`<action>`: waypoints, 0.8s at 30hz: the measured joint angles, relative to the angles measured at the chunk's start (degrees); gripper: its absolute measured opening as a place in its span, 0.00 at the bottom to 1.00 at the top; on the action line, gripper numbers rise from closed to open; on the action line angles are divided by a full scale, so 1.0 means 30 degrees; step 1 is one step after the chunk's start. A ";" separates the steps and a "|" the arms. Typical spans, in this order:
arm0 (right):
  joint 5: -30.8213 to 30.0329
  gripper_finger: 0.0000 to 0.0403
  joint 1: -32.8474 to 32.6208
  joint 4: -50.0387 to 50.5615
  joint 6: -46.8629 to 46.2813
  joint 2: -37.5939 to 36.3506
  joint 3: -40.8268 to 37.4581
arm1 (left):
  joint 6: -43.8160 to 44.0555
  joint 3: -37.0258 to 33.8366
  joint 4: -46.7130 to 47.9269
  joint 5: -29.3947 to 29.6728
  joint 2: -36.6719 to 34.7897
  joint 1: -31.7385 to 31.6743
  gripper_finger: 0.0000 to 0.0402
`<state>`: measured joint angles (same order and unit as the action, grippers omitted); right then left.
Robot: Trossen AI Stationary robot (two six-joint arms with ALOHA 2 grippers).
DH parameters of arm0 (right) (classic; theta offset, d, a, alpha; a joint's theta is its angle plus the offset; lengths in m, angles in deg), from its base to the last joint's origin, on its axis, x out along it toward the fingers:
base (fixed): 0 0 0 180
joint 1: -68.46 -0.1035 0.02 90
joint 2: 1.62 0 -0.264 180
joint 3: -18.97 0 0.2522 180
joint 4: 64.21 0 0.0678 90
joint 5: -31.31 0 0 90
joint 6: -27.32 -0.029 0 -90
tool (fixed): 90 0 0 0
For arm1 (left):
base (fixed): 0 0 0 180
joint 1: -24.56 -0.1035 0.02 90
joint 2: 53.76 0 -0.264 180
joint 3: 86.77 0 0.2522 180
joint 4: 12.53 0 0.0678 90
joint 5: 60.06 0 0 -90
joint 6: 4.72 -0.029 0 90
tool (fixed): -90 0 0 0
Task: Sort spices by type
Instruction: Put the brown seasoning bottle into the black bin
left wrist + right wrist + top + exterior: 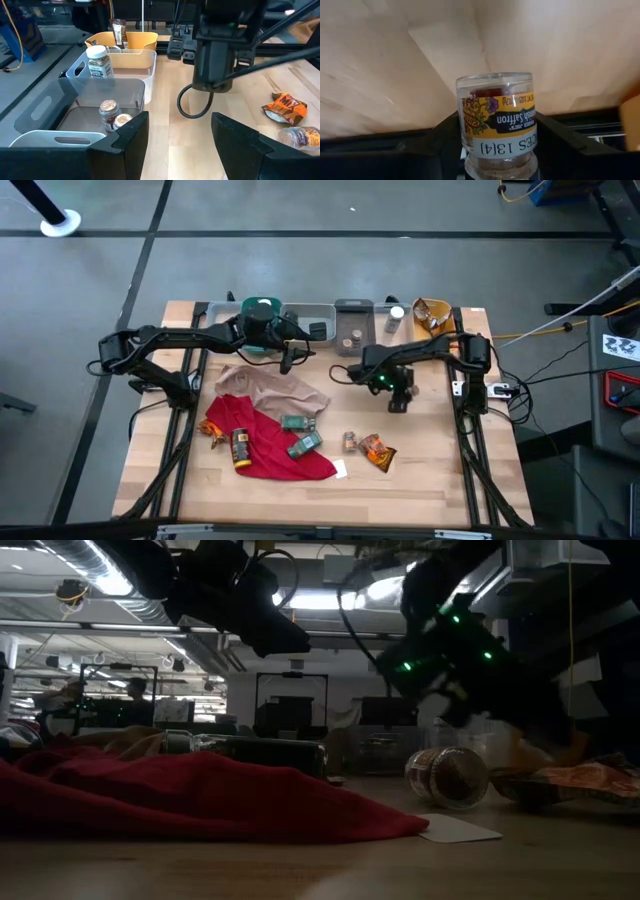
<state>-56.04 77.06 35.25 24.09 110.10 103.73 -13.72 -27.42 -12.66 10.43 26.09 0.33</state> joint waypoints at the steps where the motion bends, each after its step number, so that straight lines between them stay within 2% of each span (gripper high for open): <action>1: 0.0039 0.49 0.0000 -0.0117 -0.0005 0.0000 -0.0402 | -0.0036 0.0000 0.0000 0.0000 0.0000 -0.0003 0.49; 11: 0.0504 0.51 0.0000 -0.0905 -0.0355 0.0496 -0.3237 | -0.0317 0.0000 -0.0004 0.0000 0.0000 -0.0004 0.49; 24: 0.0504 0.57 0.0007 -0.2189 -0.0355 0.0495 -0.3408 | -0.0357 0.0000 -0.0007 0.0000 0.0000 -0.0006 0.49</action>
<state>-54.52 77.08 28.69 23.02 111.59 93.50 -14.79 -27.42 -12.68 10.43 26.09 0.31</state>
